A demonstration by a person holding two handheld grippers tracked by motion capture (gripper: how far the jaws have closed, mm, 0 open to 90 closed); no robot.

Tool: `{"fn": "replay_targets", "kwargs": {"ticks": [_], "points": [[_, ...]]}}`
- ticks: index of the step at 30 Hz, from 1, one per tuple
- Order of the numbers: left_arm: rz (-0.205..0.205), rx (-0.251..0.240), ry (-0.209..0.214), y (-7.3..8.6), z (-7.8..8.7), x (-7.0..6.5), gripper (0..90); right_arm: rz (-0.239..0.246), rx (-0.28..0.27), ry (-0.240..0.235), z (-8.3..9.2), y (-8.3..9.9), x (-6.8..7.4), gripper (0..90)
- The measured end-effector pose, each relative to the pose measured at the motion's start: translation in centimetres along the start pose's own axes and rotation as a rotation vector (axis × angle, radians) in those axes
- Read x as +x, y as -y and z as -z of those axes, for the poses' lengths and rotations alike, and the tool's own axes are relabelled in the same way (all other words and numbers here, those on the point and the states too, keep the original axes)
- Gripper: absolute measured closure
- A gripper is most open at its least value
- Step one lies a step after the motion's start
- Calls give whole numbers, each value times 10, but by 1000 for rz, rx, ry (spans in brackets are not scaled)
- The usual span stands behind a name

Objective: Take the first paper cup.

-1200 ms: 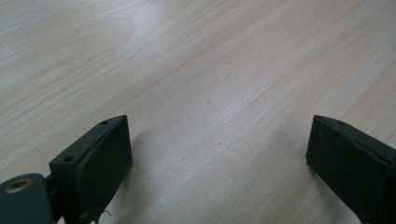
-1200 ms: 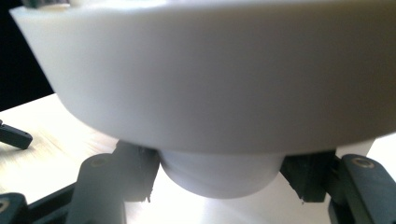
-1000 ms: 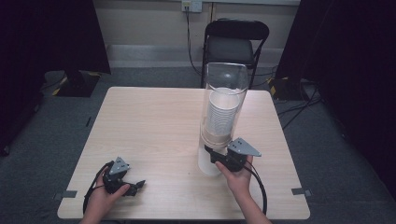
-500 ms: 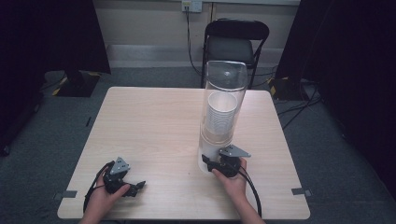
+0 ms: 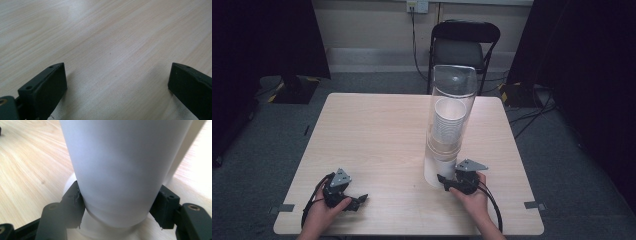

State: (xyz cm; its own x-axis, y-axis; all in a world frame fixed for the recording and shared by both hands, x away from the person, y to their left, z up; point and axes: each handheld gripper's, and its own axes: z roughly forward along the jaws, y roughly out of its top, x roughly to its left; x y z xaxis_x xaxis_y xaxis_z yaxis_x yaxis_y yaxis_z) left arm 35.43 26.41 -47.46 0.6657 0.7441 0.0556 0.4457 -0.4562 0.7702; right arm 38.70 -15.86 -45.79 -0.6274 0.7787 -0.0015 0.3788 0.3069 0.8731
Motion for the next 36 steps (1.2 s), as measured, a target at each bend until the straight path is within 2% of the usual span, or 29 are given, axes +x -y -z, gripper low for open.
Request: {"fn": "replay_targets", "kwargs": {"ticks": [5,14,16,19,23,25,29,36], "points": [[0,0,-1,0,0,0,15,23,18,13,7,4,-4,365],[0,-1,-2,0,0,0,14,-1,28,60,15,8,-20,363],[0,1,-3,0,0,0,14,-5,49,79,15,9,-24,362],[0,0,-3,0,0,0,14,7,48,97,17,9,-29,362],[0,0,-3,0,0,0,14,-13,63,122,19,11,-36,361],[0,0,-3,0,0,0,14,-30,50,132,20,11,-40,361],[0,0,-3,0,0,0,14,-39,57,159,22,12,-46,360],[4,-1,-4,0,0,-1,13,-57,83,185,21,11,-51,358]]}}
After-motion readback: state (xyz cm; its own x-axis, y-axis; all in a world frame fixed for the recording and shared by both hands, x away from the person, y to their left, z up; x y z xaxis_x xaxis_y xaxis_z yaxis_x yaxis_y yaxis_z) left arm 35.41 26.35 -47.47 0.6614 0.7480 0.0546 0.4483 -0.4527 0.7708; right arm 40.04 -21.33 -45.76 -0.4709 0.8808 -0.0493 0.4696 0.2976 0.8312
